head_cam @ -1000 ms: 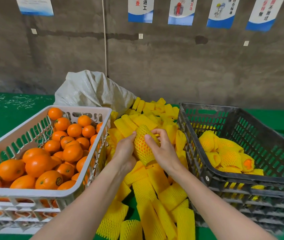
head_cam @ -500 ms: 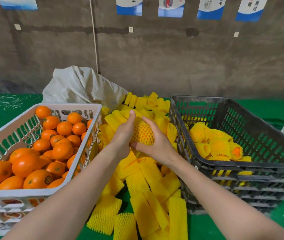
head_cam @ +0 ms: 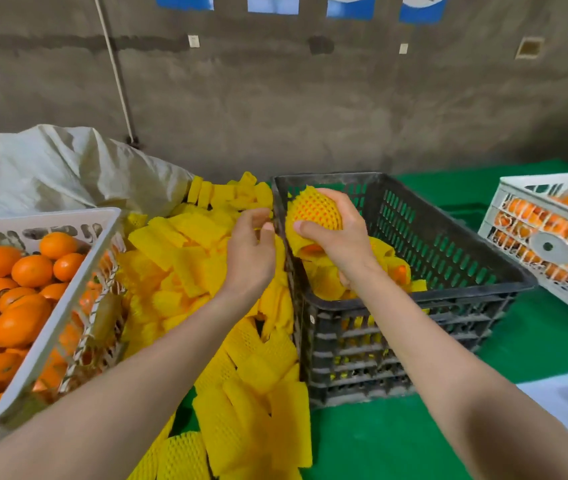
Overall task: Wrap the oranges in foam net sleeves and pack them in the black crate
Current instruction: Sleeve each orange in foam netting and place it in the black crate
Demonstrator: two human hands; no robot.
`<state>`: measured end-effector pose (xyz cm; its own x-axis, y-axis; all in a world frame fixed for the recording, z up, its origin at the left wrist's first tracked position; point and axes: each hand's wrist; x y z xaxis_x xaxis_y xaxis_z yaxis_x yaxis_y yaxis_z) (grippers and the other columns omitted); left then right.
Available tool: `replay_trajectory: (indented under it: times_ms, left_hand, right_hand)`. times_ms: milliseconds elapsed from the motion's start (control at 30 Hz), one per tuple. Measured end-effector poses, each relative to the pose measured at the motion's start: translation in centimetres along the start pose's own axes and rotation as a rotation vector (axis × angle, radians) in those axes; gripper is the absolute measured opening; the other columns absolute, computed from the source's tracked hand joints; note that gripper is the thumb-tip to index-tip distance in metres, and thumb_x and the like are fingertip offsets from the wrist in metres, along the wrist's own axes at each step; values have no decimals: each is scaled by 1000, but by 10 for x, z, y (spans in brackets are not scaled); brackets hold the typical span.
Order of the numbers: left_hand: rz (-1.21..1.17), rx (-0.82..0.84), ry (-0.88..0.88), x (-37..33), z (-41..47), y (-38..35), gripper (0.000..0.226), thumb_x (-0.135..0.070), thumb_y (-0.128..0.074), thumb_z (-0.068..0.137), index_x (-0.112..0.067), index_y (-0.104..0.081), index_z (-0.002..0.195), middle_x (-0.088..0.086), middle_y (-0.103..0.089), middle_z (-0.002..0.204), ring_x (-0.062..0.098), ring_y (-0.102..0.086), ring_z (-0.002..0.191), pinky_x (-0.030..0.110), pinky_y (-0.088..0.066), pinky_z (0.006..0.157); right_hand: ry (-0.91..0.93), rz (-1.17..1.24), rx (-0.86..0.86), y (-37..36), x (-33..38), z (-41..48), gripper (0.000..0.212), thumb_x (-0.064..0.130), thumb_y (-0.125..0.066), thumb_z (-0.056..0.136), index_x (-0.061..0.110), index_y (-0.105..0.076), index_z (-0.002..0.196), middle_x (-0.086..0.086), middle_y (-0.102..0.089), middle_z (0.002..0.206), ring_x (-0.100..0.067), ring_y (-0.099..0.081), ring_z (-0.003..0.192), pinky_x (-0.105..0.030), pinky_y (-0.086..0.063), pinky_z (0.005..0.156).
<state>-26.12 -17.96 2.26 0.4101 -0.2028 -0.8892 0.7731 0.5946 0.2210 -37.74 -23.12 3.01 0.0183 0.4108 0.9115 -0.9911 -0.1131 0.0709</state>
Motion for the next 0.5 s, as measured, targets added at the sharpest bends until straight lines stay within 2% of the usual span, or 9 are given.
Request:
replay_trajectory:
  times_ms: [67, 133, 200, 267, 333, 400, 500]
  left_hand:
    - [142, 98, -117, 5, -3, -19, 23, -2, -47, 95, -1, -60, 115, 13, -62, 116, 25, -56, 109, 19, -37, 87]
    - [292, 256, -219, 6, -3, -37, 21, 0, -49, 93, 0, -64, 106, 15, -65, 109, 27, -57, 104, 20, -34, 78]
    - [453, 443, -273, 7, -1, -53, 18, -1, -50, 92, -1, -64, 103, 16, -64, 107, 32, -57, 103, 25, -35, 75]
    - [660, 596, -281, 8, 2, -64, 21, -9, -53, 92, -6, -62, 111, 14, -63, 112, 33, -56, 106, 32, -41, 77]
    - [805, 670, -296, 13, 5, -69, 33, -16, -57, 92, -13, -57, 125, 10, -63, 119, 31, -55, 112, 36, -45, 83]
    - [834, 683, -306, 17, 6, -71, 41, -19, -60, 91, -18, -53, 131, 8, -65, 114, 29, -57, 108, 35, -45, 80]
    - [843, 653, -337, 20, 5, -72, 47, -14, -59, 89, -21, -50, 135, 7, -66, 107, 28, -59, 100, 33, -44, 71]
  right_hand:
    - [-27, -34, -50, 24, -7, 11, 50, 20, -80, 68, 35, -53, 107, 20, -52, 99, -3, -51, 94, -5, -45, 66]
    - [-78, -137, -47, 44, -16, 23, 51, 24, -81, 67, 35, -53, 108, 11, -54, 106, -10, -52, 100, -16, -47, 75]
    - [-116, -347, 0, 59, -28, 39, 54, 29, -82, 64, 34, -55, 111, 6, -56, 110, -15, -53, 105, -30, -48, 84]
    - [-155, -647, 136, 66, -41, 57, 60, 34, -81, 63, 32, -53, 116, 2, -57, 118, -20, -52, 111, -36, -46, 92]
    - [-194, -933, 356, 64, -55, 75, 67, 39, -79, 63, 30, -50, 123, -2, -54, 128, -25, -49, 119, -38, -43, 98]
    - [-200, -1154, 543, 54, -68, 90, 71, 42, -77, 65, 28, -46, 127, -3, -51, 132, -28, -46, 123, -38, -43, 98]
    - [-185, -1314, 691, 38, -88, 104, 75, 35, -74, 74, 26, -36, 138, -10, -44, 138, -32, -41, 127, -39, -45, 96]
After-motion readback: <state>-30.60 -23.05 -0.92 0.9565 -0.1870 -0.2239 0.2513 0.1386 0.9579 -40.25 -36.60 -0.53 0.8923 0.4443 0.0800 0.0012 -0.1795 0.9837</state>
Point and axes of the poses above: each hand's wrist, its own z-axis towards the middle knuckle, its own y-axis out of the back of the hand, x = y × z
